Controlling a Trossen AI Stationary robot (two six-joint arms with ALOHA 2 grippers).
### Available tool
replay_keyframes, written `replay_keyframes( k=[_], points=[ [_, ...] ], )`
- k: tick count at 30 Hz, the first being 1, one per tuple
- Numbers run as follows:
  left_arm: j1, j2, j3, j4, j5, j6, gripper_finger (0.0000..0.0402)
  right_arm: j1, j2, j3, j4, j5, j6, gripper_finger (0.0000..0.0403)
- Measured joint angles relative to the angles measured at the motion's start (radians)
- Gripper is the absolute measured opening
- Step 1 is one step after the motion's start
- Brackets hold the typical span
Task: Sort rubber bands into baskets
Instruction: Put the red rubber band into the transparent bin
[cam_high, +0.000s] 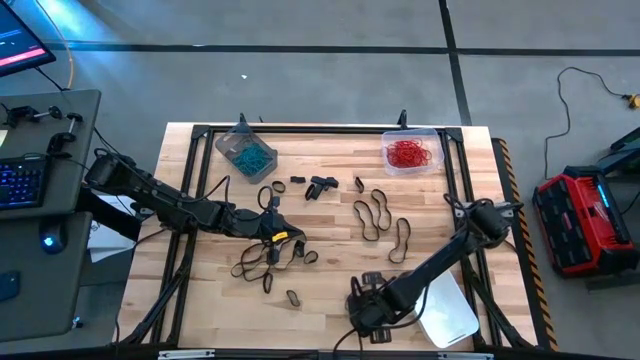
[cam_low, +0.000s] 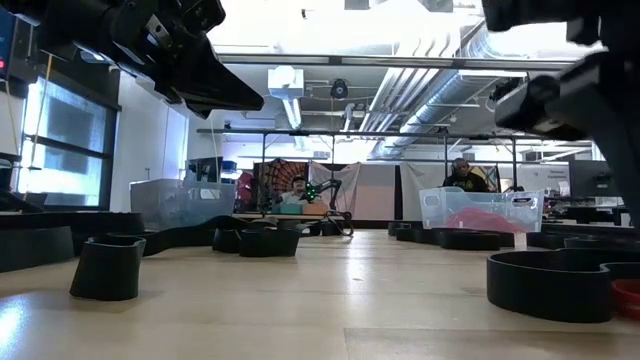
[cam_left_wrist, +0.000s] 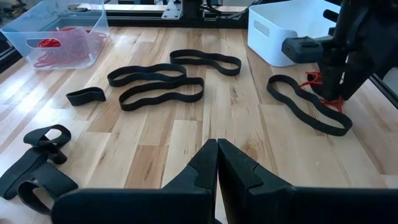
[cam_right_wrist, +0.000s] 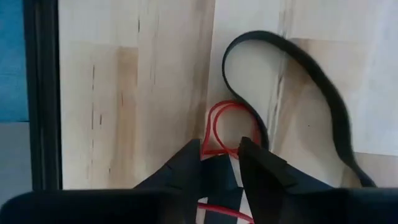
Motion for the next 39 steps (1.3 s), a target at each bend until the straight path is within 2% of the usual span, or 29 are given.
replay_keyframes(
  k=[19, 29, 39],
  points=[
    [0.000, 0.000, 0.000, 0.000, 0.000, 0.002, 0.0003, -0.017, 0.029, 0.000, 0.015, 0.005, -0.133, 0.0049],
    [0.000, 0.000, 0.000, -0.012, 0.000, 0.001, 0.0003, -0.022, 0.031, 0.000, 0.036, -0.025, -0.148, 0.0067],
    [0.000, 0.000, 0.000, -0.014, 0.000, 0.001, 0.0003, -0.022, 0.031, 0.000, 0.033, -0.043, -0.134, 0.0109]
  ],
)
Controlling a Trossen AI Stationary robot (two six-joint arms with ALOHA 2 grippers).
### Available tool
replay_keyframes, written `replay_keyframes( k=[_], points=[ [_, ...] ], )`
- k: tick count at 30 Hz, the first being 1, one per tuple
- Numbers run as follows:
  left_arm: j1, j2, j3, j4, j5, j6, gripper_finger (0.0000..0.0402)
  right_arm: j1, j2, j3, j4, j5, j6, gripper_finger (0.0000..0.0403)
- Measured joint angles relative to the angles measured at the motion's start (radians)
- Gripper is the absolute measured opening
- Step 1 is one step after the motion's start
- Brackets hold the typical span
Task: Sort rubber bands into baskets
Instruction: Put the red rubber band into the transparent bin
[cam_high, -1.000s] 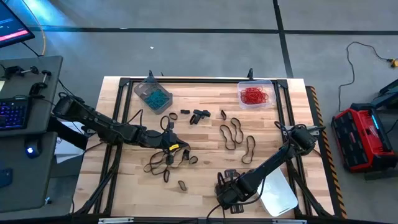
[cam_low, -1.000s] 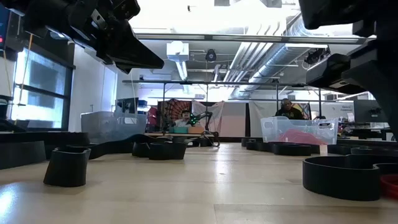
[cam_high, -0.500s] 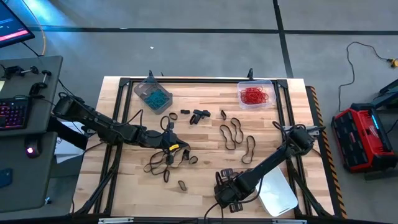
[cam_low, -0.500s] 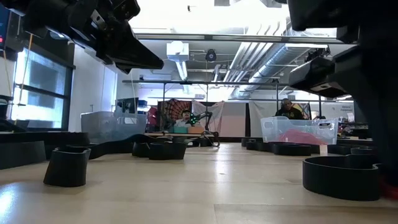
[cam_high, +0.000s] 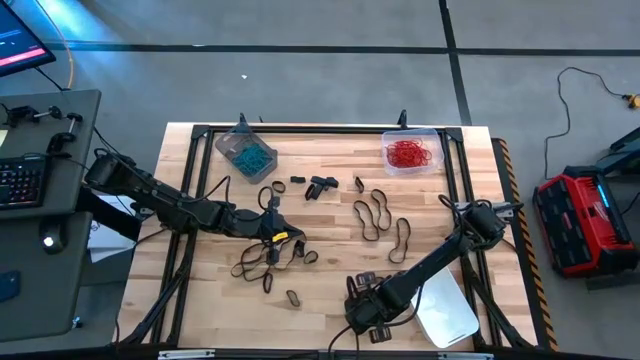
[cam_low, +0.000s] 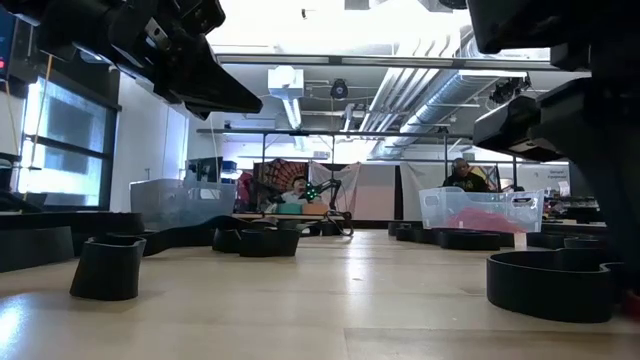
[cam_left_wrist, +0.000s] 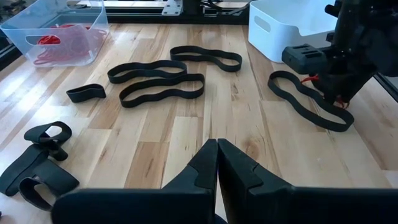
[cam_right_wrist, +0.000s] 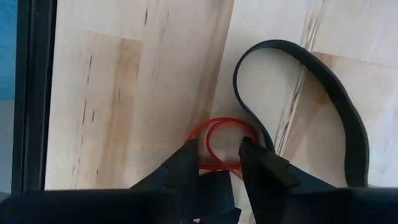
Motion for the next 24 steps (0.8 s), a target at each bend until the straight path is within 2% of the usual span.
replay_keyframes(
  k=[8, 16, 24],
  points=[
    [0.000, 0.000, 0.000, -0.001, 0.000, 0.000, 0.0003, 0.000, 0.013, 0.000, 0.017, 0.022, -0.042, 0.0087],
    [0.000, 0.000, 0.000, -0.002, 0.000, 0.000, 0.0003, -0.001, 0.011, 0.000, 0.020, 0.023, -0.058, 0.0007],
    [0.000, 0.000, 0.000, -0.001, 0.000, 0.000, 0.0003, -0.001, -0.065, 0.000, -0.030, 0.024, -0.011, 0.0003]
  ],
)
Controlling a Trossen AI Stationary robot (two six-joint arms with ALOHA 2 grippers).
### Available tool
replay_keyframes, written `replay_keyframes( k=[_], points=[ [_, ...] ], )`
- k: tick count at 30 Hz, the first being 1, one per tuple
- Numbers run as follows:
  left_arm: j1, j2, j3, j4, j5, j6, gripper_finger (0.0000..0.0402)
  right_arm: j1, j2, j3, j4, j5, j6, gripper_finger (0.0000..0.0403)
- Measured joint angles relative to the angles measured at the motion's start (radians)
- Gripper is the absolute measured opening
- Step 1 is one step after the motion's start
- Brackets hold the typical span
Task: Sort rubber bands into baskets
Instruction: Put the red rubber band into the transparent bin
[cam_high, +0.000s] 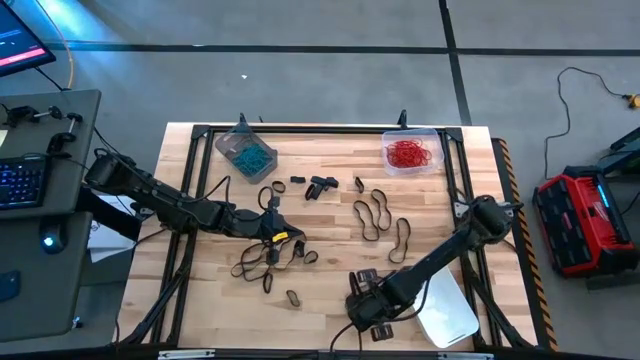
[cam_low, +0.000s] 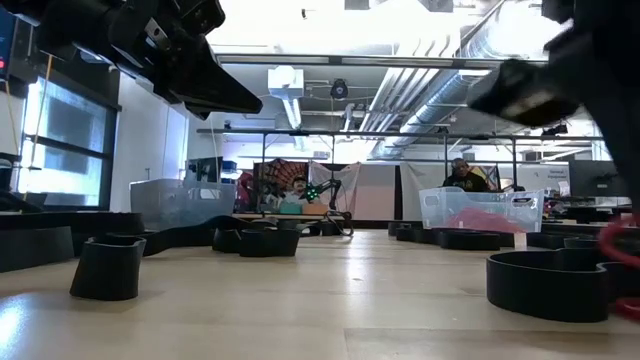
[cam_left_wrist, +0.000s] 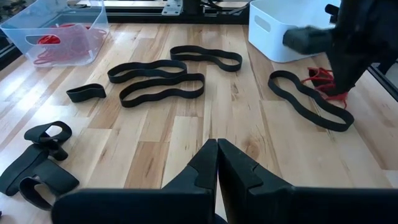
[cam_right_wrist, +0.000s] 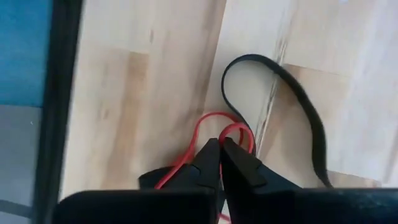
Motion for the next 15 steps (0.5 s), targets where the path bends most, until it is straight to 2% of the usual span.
replay_keyframes(
  k=[4, 8, 12, 15],
  points=[
    [0.000, 0.000, 0.000, 0.001, 0.000, 0.000, 0.0003, 0.000, -0.057, 0.000, -0.012, 0.021, 0.010, 0.0001],
    [0.000, 0.000, 0.000, 0.001, 0.000, 0.000, 0.0003, 0.000, -0.119, 0.000, -0.083, 0.087, 0.023, 0.0001],
    [0.000, 0.000, 0.000, 0.001, 0.000, 0.000, 0.0003, -0.001, -0.193, 0.000, -0.175, 0.190, 0.046, 0.0000],
    [0.000, 0.000, 0.000, 0.001, 0.000, 0.000, 0.0003, -0.004, -0.251, 0.000, -0.221, 0.305, 0.052, 0.0000]
  ],
)
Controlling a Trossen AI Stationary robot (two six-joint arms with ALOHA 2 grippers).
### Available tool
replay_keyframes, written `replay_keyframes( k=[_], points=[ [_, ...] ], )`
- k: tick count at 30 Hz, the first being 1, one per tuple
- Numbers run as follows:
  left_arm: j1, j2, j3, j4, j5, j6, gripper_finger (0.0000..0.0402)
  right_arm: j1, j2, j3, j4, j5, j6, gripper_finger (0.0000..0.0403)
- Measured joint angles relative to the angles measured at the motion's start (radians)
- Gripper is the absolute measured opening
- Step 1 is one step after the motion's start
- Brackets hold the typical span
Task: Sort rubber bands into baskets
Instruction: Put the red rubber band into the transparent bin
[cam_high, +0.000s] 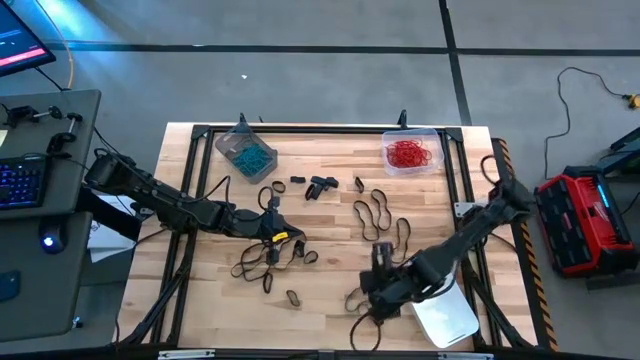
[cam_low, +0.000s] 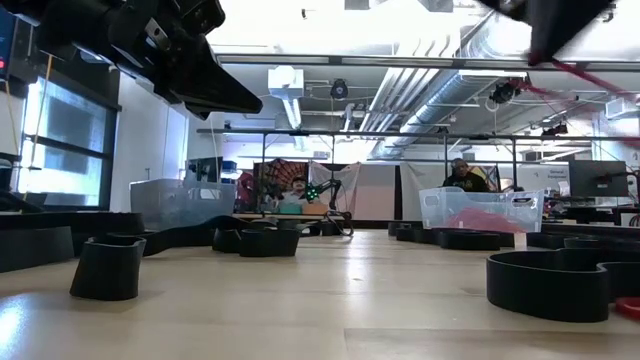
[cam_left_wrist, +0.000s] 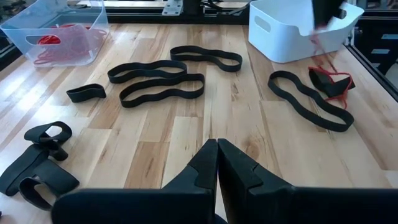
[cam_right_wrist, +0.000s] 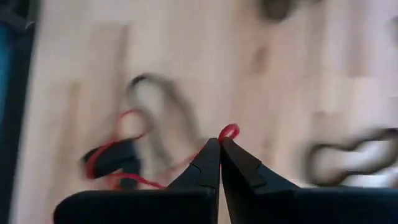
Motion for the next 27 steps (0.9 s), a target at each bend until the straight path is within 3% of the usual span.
replay_keyframes(
  k=[7, 14, 18, 27],
  points=[
    [0.000, 0.000, 0.000, 0.000, 0.000, 0.000, 0.0003, -0.037, -0.114, 0.000, -0.168, 0.329, 0.060, 0.0000],
    [0.000, 0.000, 0.000, 0.000, 0.000, -0.002, 0.0003, -0.164, -0.195, 0.000, -0.539, 0.611, 0.340, 0.0000],
    [0.000, 0.000, 0.000, 0.000, 0.000, -0.003, 0.0003, -0.285, -0.237, 0.000, -0.628, 0.668, 0.413, 0.0000],
    [0.000, 0.000, 0.000, -0.001, 0.000, -0.002, 0.0003, -0.635, -0.293, 0.000, -0.616, 0.674, 0.186, 0.0000]
  ],
)
